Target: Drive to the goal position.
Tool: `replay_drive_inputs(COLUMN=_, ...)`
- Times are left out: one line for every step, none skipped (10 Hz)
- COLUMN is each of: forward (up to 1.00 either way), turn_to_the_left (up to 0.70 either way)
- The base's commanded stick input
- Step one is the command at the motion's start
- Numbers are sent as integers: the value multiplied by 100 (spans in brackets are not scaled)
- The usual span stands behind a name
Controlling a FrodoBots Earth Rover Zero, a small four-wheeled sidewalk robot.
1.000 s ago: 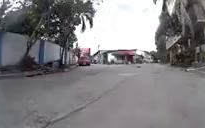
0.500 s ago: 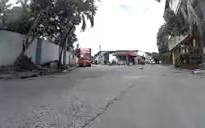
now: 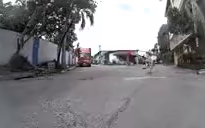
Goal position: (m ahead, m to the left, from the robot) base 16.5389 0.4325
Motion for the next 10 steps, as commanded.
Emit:
replay_drive_inputs(forward=0, turn_to_the_left=0)
replay_drive_inputs(forward=0, turn_to_the_left=0)
replay_drive_inputs(forward=0, turn_to_the_left=0)
replay_drive_inputs(forward=0, turn_to_the_left=0)
replay_drive_inputs(forward=32, turn_to_the_left=0)
replay_drive_inputs(forward=86, turn_to_the_left=0)
replay_drive_inputs(forward=100, turn_to_the_left=0)
replay_drive_inputs(forward=100, turn_to_the_left=0)
replay_drive_inputs(forward=100, turn_to_the_left=0)
replay_drive_inputs(forward=100, turn_to_the_left=0)
